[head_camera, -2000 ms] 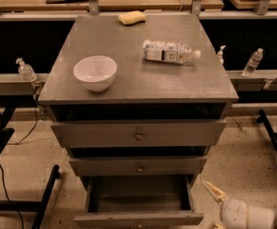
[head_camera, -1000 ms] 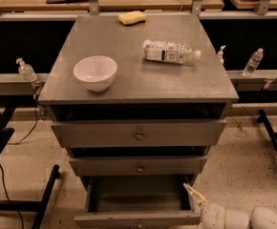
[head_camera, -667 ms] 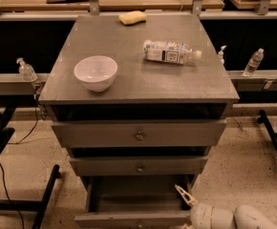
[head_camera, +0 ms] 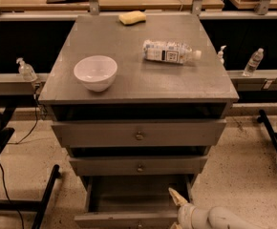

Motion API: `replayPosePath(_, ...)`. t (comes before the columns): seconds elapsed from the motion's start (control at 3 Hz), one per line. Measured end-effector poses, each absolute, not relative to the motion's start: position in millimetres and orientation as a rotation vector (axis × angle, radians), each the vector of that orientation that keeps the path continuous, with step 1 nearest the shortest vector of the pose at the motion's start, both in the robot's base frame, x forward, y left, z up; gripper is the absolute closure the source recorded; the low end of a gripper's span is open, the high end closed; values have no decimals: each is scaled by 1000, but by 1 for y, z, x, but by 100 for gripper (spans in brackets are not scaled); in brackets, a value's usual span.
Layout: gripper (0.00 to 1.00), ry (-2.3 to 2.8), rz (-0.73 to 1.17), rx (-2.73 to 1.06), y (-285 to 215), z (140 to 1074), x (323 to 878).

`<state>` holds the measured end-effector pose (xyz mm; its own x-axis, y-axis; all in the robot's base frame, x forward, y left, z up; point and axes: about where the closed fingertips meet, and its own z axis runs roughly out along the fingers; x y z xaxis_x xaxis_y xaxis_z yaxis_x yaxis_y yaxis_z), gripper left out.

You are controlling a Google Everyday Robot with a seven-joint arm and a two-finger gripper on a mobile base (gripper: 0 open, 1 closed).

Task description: Close bottom drawer

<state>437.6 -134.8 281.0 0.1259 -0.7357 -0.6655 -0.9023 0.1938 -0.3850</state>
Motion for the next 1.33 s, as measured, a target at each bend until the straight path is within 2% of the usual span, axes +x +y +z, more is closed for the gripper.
replayPosePath(0.33, 0, 1731, 110, -1602, -151, 249, 459)
replayPosePath(0.67, 9, 1815, 22, -1590, -168, 223, 483)
replayPosePath(1.33, 53, 1823, 10, -1529, -173, 212, 510)
